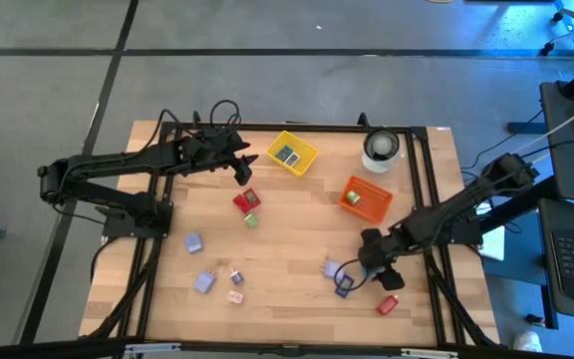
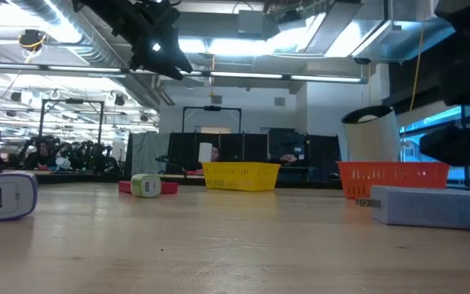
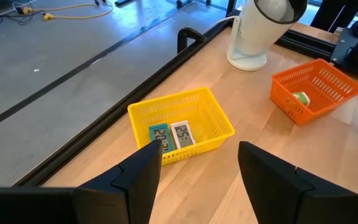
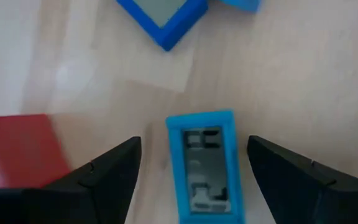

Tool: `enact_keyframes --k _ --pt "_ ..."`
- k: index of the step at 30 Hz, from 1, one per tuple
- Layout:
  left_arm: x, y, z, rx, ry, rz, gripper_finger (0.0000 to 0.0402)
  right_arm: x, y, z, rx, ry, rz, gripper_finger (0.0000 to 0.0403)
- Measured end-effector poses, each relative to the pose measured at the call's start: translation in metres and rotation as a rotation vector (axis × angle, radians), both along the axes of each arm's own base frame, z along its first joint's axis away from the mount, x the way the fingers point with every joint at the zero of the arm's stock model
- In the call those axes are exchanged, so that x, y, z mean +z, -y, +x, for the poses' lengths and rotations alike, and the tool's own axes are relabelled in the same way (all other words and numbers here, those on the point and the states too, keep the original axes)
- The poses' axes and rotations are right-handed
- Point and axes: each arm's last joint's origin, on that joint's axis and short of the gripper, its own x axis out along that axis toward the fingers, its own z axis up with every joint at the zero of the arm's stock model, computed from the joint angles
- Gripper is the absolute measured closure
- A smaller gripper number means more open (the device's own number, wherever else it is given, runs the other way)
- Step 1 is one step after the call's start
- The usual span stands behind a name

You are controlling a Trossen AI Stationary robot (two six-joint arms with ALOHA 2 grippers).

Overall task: Pick & Place Office items
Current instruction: Put the light blue digital clock into the yellow bin

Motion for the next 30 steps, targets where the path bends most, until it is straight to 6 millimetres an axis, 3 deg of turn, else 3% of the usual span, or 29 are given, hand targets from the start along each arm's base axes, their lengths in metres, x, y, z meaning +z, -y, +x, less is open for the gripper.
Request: enact_keyframes --k 9,19,26,30 --pt "0.0 0.0 0.0 0.0 0.0 0.0 0.0194 -0.01 -0.003 0.003 -0.007 0.017 -0.116 0.013" --pt "0.0 0.0 0.0 0.0 0.0 0.0 0.0194 -0.011 -0.008 -0.001 -0.062 0.042 -0.17 0.0246" --pt "0.0 0.0 0.0 0.0 0.0 0.0 0.0194 -0.006 -0.009 0.005 -0.267 0.009 -0.118 0.0247" --pt "0.0 0.0 0.0 0.0 0.0 0.0 0.0193 0.012 -0.005 0.022 -0.361 0.127 -0.19 0.0238"
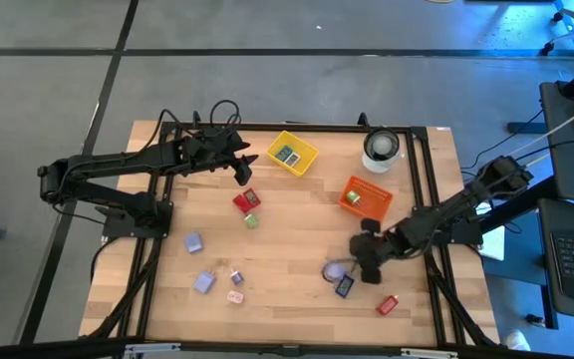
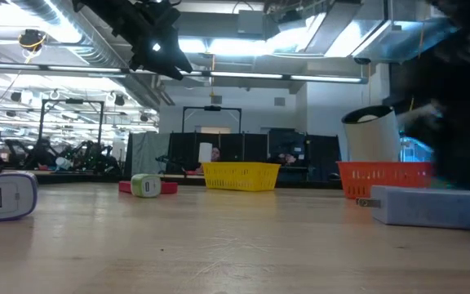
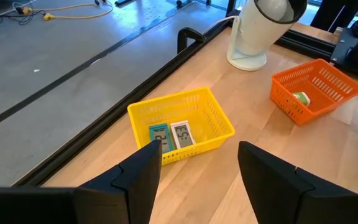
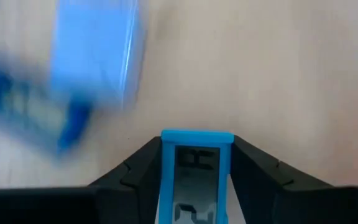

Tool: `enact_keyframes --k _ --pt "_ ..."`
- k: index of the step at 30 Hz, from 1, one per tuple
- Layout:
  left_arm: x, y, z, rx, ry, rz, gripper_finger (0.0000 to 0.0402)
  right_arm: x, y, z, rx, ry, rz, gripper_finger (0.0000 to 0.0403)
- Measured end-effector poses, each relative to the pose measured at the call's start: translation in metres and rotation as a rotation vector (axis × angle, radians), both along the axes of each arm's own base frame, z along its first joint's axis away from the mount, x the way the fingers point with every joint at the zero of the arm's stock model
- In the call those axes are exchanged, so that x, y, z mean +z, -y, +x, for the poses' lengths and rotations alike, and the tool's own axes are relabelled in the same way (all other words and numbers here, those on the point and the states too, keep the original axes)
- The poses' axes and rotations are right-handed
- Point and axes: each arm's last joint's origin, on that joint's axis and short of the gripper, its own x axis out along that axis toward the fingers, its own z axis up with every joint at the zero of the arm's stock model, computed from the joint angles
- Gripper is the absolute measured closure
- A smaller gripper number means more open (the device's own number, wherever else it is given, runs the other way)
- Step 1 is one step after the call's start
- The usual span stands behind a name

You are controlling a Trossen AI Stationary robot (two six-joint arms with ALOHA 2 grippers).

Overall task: Pick & Place Office items
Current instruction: Put the light blue digital clock into the yellow bin

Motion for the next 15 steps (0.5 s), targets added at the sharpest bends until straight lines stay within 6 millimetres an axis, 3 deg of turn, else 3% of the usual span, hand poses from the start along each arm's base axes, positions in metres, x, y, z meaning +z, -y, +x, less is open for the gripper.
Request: enact_keyframes --k 4,9,15 --pt "0.0 0.0 0.0 0.0 0.0 0.0 0.0193 0.022 0.014 0.021 -0.113 0.143 -0.202 0.0244" --pt "0.0 0.0 0.0 0.0 0.0 0.0 0.0194 0.054 0.052 0.05 -0.449 0.357 -0.48 0.0243" --pt "0.0 0.0 0.0 0.0 0.0 0.0 0.0193 0.085 0.098 0.073 -0.808 0.542 -0.556 0.0241"
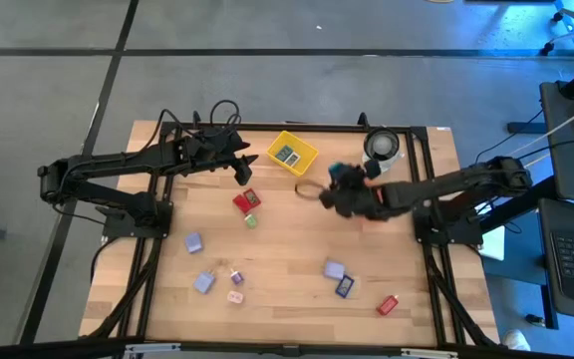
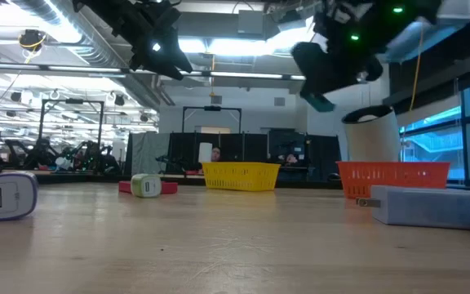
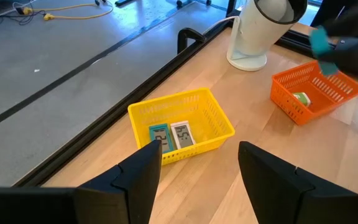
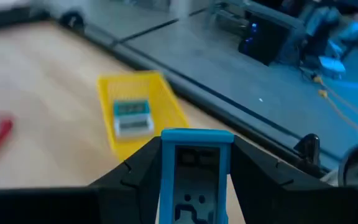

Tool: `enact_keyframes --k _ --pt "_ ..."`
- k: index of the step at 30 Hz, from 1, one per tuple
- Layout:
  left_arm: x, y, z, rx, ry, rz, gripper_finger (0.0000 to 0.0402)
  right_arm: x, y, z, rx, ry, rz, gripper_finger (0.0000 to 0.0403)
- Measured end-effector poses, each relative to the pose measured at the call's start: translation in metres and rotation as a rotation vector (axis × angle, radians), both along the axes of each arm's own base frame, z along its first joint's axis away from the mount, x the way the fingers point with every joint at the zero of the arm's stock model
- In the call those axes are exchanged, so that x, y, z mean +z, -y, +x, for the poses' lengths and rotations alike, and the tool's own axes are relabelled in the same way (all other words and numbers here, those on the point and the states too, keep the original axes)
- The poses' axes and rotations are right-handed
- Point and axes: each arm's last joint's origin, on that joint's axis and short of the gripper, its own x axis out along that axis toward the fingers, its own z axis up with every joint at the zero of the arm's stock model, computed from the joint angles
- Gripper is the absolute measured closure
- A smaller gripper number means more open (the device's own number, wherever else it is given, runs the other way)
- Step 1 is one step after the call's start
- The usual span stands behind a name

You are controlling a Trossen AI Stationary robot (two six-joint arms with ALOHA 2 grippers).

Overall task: Pick & Place Office items
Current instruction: Put the light blue digital clock into the yellow bin

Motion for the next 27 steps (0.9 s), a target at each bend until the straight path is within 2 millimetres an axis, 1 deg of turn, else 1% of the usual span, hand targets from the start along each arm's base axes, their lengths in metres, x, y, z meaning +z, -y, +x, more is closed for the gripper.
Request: enact_keyframes --k 2,7,10,13,17,20,23,27 --pt "0.0 0.0 0.0 0.0 0.0 0.0 0.0194 0.01 0.01 0.008 -0.006 0.081 0.045 0.0241" --pt "0.0 0.0 0.0 0.0 0.0 0.0 0.0193 0.029 0.029 0.025 0.112 0.284 0.181 0.024" --pt "0.0 0.0 0.0 0.0 0.0 0.0 0.0192 0.04 0.038 0.032 0.211 0.393 0.199 0.024" --pt "0.0 0.0 0.0 0.0 0.0 0.0 0.0194 0.052 0.044 0.036 0.306 0.479 0.165 0.0239" --pt "0.0 0.0 0.0 0.0 0.0 0.0 0.0192 0.066 0.049 0.039 0.436 0.55 0.095 0.0239" --pt "0.0 0.0 0.0 0.0 0.006 0.002 0.0192 0.071 0.053 0.04 0.506 0.59 0.078 0.0239" --pt "0.001 0.0 0.001 0.0 0.015 0.005 0.0194 0.074 0.057 0.039 0.526 0.617 0.073 0.0239" --pt "0.001 0.0 0.001 0.0 0.015 0.005 0.0192 0.073 0.058 0.04 0.528 0.614 0.075 0.0239"
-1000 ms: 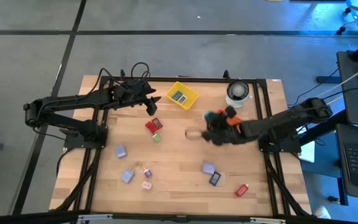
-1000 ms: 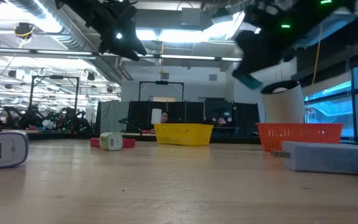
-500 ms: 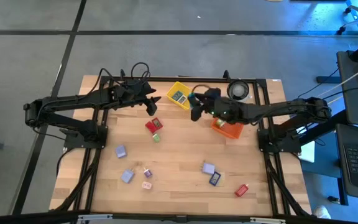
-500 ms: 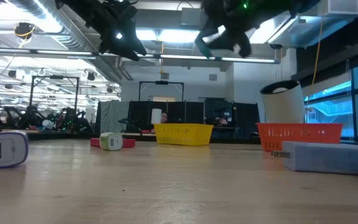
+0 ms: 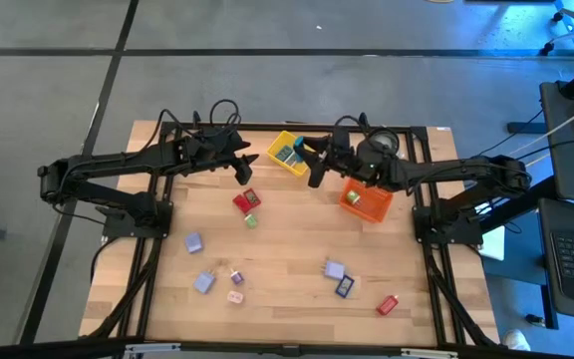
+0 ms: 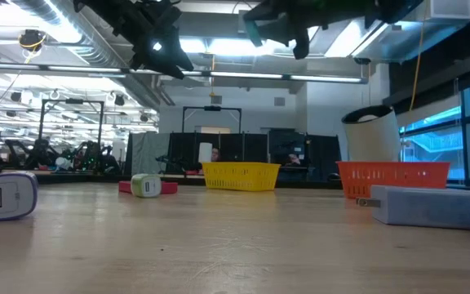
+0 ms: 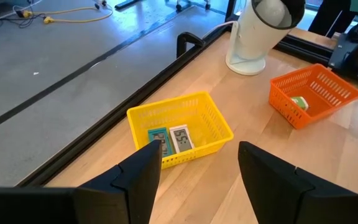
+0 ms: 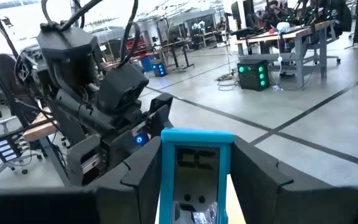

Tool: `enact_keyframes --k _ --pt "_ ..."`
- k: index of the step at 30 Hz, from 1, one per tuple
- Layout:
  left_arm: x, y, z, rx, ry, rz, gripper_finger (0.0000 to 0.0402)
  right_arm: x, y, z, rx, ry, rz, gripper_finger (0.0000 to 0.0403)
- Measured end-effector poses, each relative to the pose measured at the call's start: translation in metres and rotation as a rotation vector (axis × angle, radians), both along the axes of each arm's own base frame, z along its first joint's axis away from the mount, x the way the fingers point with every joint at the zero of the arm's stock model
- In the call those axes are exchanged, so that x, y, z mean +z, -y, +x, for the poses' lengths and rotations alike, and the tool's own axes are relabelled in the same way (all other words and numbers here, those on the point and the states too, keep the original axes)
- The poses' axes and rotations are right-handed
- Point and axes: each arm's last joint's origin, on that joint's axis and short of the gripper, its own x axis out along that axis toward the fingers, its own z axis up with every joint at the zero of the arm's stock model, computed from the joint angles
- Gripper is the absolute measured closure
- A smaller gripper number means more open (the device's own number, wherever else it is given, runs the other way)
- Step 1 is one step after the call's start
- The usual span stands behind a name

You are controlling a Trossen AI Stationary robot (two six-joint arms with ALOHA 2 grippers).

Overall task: Pick & Place Office items
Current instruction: Put the light blue digital clock into the yellow bin

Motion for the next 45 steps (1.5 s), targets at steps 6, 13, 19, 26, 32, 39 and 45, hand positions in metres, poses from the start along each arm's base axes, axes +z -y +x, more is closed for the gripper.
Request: enact_keyframes --k 6,13,19,26,32,39,45 --pt "0.0 0.0 0.0 0.0 0.003 0.001 0.0194 -0.007 0.0 0.005 0.006 -0.023 0.007 0.0239" --pt "0.007 -0.001 0.005 0.001 0.087 0.026 0.0193 -0.024 0.003 0.016 -0.001 -0.052 0.036 0.0239" --pt "0.011 -0.002 0.006 0.004 0.131 0.042 0.0194 -0.055 0.016 0.033 -0.034 -0.099 0.045 0.0239" --pt "0.011 -0.002 0.007 -0.011 0.135 0.036 0.0194 -0.107 0.041 0.053 -0.097 -0.137 0.054 0.0239" --pt "0.011 0.001 0.008 -0.096 0.148 -0.003 0.0192 -0.139 0.059 0.056 -0.152 -0.184 0.138 0.0239" --pt "0.011 0.001 0.008 -0.101 0.148 -0.005 0.0194 -0.154 0.078 0.05 -0.349 -0.218 0.141 0.0239" --pt "0.011 0.001 0.008 -0.117 0.151 -0.013 0.0193 -0.16 0.086 0.045 -0.376 -0.281 0.152 0.0234"
